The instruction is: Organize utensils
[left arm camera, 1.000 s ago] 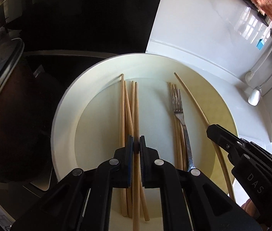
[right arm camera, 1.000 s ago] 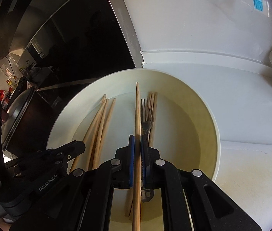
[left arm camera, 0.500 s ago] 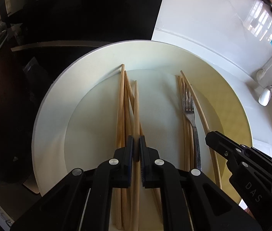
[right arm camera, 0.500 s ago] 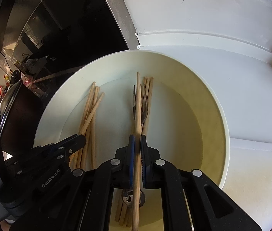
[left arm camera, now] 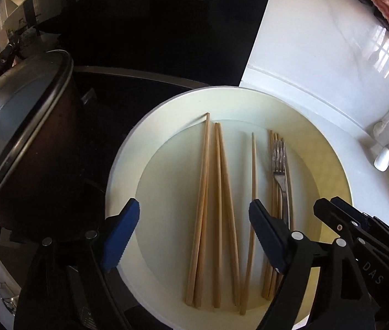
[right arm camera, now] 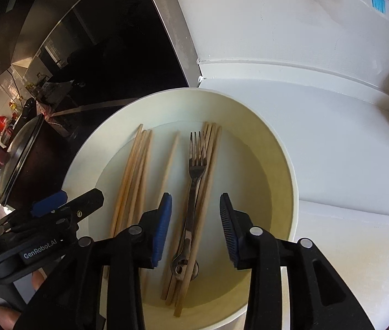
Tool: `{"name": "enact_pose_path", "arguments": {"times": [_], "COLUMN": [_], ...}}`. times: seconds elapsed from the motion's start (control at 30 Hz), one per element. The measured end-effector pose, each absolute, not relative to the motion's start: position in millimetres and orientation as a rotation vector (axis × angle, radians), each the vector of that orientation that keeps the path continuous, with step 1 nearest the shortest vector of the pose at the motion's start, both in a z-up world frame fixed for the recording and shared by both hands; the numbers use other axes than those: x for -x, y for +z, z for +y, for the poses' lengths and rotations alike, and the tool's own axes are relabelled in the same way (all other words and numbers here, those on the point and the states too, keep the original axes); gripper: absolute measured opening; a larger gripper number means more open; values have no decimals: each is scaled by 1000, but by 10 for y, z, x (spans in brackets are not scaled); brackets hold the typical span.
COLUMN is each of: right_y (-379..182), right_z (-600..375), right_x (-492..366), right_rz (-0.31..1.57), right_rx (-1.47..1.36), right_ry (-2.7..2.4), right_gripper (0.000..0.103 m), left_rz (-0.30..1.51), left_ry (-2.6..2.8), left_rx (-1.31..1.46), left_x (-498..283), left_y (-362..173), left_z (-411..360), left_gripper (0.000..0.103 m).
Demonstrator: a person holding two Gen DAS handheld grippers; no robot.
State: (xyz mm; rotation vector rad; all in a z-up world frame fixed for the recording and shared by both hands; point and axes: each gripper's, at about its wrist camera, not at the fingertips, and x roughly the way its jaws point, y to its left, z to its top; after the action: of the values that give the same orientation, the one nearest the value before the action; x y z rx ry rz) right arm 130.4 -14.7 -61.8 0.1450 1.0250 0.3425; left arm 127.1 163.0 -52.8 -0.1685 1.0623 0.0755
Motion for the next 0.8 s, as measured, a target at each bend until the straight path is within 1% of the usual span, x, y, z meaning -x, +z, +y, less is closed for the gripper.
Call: {"name": "enact_pose_path", "arguments": {"times": [0.07, 0.13, 0.27, 0.4, 0.47, 0.67, 0.8], "right_y": [-571, -527, -444, -369, -331, -228, -143], "right_z": [-150, -160, -157, -155, -170, -194, -221], "right_x": [-1262, -1217, -1139, -1059, -1020, -928, -860], "right_rz": [1024, 1024, 1016, 1009, 1008, 1007, 1018], "right_rx": [-139, -136, -116, -86, -76, -57, -61], "right_ry": [350, 353, 351, 343, 340, 329, 318], "right_gripper": [39, 42, 47, 54, 55, 62, 62], "left_rz": [1064, 1068, 1065, 1067, 1067, 1055, 1058], "left_ry": [87, 99, 115, 122, 129, 159, 167], "left_rx": [166, 162, 151, 136, 130, 123, 111], "left_x": [-1233, -1208, -1138, -1062, -1048, -932, -883], "left_y": [-472, -421, -318, -253, -222, -72, 11], "left_z": [1637, 1624, 1593, 1596, 1579, 1600, 1577], "left_gripper": [85, 90, 91, 93, 93, 95, 95]}}
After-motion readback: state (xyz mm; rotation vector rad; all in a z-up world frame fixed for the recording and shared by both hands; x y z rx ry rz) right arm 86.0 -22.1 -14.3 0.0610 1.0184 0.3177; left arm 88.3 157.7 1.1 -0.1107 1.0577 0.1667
